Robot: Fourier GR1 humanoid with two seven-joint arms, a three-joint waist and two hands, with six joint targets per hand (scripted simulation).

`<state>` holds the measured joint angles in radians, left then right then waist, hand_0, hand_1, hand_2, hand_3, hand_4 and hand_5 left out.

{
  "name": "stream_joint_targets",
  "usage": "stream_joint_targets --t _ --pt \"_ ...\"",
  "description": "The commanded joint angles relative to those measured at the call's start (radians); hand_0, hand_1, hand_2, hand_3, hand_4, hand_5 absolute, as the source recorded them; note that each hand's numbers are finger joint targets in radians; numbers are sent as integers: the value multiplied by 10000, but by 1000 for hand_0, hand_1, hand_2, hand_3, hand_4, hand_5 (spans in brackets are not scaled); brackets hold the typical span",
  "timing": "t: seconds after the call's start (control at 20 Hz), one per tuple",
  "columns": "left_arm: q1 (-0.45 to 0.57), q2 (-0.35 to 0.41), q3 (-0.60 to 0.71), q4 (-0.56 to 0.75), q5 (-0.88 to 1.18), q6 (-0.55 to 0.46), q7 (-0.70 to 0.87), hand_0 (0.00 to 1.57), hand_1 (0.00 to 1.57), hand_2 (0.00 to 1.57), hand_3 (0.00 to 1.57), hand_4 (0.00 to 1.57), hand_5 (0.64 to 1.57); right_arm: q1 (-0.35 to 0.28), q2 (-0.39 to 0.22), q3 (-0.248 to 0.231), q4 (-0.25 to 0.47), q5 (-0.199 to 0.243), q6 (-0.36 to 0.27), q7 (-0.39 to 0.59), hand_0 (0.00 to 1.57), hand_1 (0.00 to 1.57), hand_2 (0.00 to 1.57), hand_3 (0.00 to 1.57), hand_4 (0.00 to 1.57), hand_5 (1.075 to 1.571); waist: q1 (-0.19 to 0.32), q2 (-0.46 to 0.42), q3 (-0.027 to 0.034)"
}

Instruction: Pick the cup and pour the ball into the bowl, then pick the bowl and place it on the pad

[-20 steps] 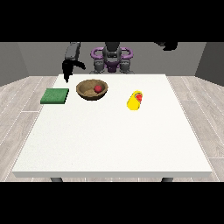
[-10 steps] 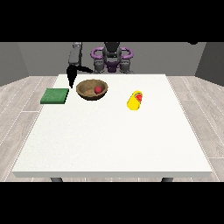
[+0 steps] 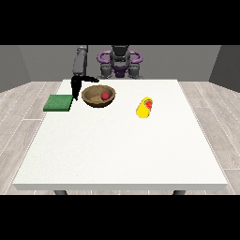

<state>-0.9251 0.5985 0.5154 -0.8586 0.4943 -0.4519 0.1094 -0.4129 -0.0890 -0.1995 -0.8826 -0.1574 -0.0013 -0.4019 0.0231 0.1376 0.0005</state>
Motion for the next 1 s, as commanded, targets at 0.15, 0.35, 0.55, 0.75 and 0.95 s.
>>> stream_joint_targets --t 0.15,0.35,0.55,0.75,0.95 --pt "-557 342 -57 -517 815 178 883 0 0 0 0 112 1567 -609 -592 -739 1580 -499 741 -1117 0 0 0 0 0 1570 261 684 5" --pt "-219 736 282 -367 1141 -356 303 0 0 0 0 94 1567 -854 -198 -676 1800 -496 477 -1427 0 0 0 0 0 1569 246 1287 -1" --pt "12 474 -19 -802 1197 -314 272 0 0 0 0 0 1568 -1560 -223 -716 2335 -475 176 -1144 0 0 0 0 0 1568 563 1125 -2" --pt "-230 760 79 -1088 1670 -321 733 0 0 0 0 0 1569 -1094 -90 -1108 2996 -927 806 -1944 0 0 0 0 148 1571 690 1412 4" --pt "-972 618 -123 -1254 1848 190 1407 0 0 0 0 0 1571 -528 57 -973 3640 -623 70 -1154 1571 1571 1571 809 949 1529 893 1579 11"
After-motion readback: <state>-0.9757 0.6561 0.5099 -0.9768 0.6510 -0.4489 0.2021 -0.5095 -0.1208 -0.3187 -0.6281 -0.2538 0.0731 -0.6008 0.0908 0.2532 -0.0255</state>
